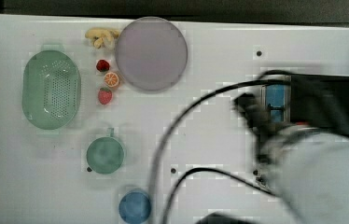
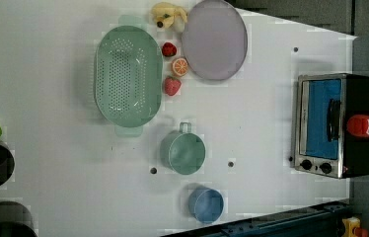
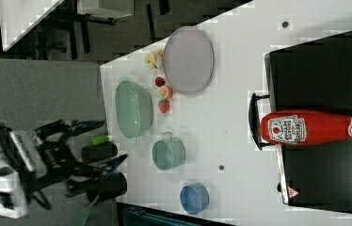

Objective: Pick Ketchup from oven and place it on table.

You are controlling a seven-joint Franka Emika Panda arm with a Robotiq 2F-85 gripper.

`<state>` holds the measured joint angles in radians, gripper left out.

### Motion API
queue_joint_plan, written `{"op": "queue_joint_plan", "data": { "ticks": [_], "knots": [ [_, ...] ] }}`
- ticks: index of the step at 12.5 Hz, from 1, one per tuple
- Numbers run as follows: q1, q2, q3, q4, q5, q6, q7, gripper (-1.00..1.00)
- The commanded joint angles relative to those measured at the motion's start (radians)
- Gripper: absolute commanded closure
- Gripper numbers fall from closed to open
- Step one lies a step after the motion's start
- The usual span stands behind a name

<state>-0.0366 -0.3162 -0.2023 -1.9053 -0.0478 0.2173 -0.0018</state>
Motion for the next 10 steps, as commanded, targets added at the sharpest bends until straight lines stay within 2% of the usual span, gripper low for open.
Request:
{"op": "queue_joint_plan", "data": {
  "ticks": [1,5,7,9,10],
  "knots": [
    [-0.025,0.113,-0.12,-0.04,-0.001,0.063,-0.069,-1.0],
    [-0.037,0.253,-0.31,-0.023,0.0,0.25,-0.069,-1.0],
    [-0.04,0.324,-0.362,-0.02,0.004,0.294,-0.066,-1.0],
    [-0.043,0.415,-0.408,-0.004,0.069,0.322,-0.051,-1.0],
    [-0.043,0.462,-0.422,0.005,0.139,0.336,-0.047,-1.0]
  ]
}}
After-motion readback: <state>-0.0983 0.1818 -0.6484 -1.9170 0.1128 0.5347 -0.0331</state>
